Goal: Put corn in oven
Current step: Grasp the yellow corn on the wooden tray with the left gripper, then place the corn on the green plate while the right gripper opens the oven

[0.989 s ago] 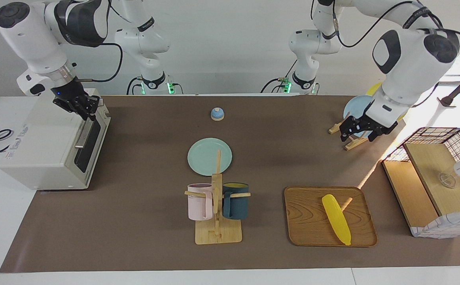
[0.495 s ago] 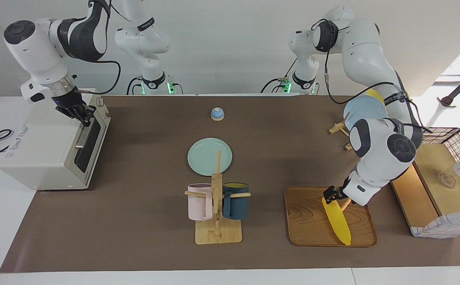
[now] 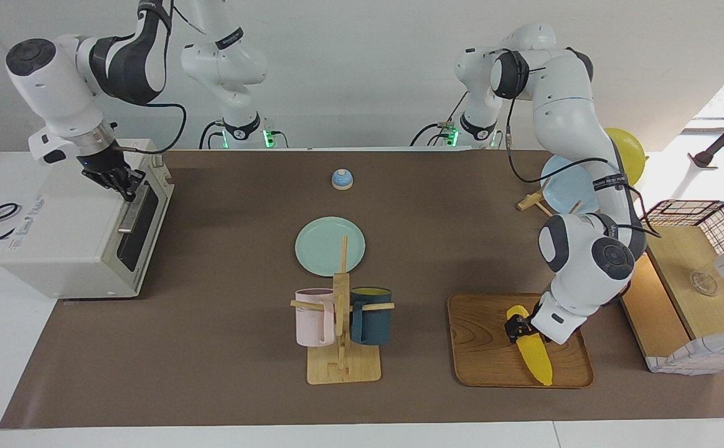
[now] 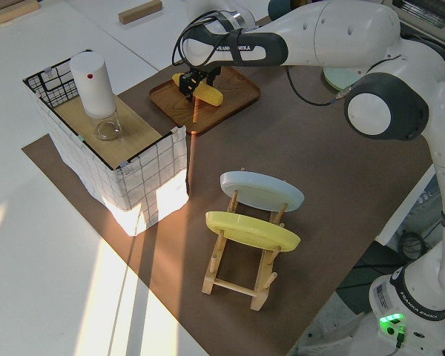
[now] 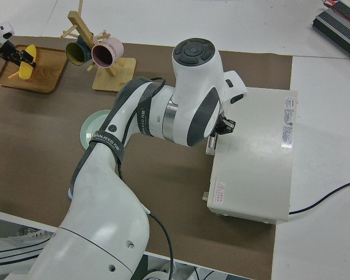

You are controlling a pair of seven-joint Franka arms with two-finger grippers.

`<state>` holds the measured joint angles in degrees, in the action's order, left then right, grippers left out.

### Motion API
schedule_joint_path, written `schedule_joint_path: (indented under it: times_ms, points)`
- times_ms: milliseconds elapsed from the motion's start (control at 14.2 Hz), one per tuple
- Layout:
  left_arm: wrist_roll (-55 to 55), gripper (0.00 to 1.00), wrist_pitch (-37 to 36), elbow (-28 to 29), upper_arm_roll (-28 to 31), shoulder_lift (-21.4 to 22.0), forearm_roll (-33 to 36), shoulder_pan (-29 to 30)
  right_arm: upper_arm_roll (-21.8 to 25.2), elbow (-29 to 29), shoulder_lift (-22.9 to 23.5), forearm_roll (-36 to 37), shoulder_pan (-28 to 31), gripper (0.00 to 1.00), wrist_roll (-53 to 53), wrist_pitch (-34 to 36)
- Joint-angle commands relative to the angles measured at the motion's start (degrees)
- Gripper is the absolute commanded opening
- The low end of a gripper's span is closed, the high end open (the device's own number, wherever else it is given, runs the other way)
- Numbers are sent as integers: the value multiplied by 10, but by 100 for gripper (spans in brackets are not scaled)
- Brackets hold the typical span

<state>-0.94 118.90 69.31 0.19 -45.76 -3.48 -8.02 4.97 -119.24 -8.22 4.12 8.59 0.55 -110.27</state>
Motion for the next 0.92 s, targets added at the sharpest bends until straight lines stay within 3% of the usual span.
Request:
schedule_joint_path:
  times_ms: [0,212,283,565,848]
  points:
    - [8,0,-31,-22,3,1,10,-8,-6,-17,0,8,21,0,8,-14]
    - [0,0,-87,-22,-4,52,-14,-10,-7,-19,0,5,21,0,7,-14]
    - [-12,0,-93,-16,-3,87,-41,-16,-7,-21,0,5,19,0,5,-14]
    - [-104,0,-131,121,-5,231,-52,-73,-7,-35,6,-3,13,0,1,-34]
    - [-194,0,-105,237,-5,303,-66,-179,-7,-43,33,-3,-25,0,-18,-62]
